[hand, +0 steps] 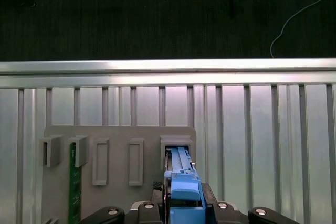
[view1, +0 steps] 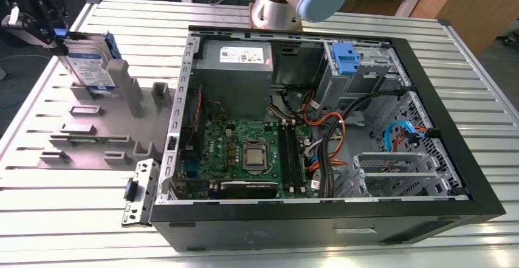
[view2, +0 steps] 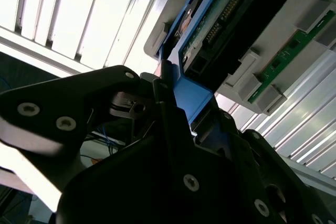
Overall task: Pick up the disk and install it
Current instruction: 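Pick up the disk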
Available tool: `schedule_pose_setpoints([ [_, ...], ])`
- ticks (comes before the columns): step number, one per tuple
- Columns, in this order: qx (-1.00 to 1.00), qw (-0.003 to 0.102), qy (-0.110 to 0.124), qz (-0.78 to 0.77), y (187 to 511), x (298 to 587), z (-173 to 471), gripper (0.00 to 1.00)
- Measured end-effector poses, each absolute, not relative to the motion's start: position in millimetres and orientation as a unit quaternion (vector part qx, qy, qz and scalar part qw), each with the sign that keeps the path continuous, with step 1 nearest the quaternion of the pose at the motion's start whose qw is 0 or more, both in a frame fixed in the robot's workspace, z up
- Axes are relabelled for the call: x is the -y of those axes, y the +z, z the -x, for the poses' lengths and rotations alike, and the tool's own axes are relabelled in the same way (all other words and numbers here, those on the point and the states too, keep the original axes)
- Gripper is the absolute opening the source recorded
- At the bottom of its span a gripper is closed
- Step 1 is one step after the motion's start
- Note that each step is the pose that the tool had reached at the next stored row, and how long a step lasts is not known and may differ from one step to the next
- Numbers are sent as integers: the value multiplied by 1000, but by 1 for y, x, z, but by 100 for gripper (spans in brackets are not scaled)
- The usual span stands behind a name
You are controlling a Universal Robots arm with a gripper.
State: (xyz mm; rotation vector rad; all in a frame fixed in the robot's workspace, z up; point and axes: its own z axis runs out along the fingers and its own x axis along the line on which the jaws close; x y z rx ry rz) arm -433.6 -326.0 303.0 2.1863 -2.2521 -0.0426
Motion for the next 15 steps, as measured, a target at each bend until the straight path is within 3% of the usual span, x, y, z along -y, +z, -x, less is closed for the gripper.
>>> schedule_pose_setpoints([
  [15,717,1,-14,-696,311,326,434,36],
])
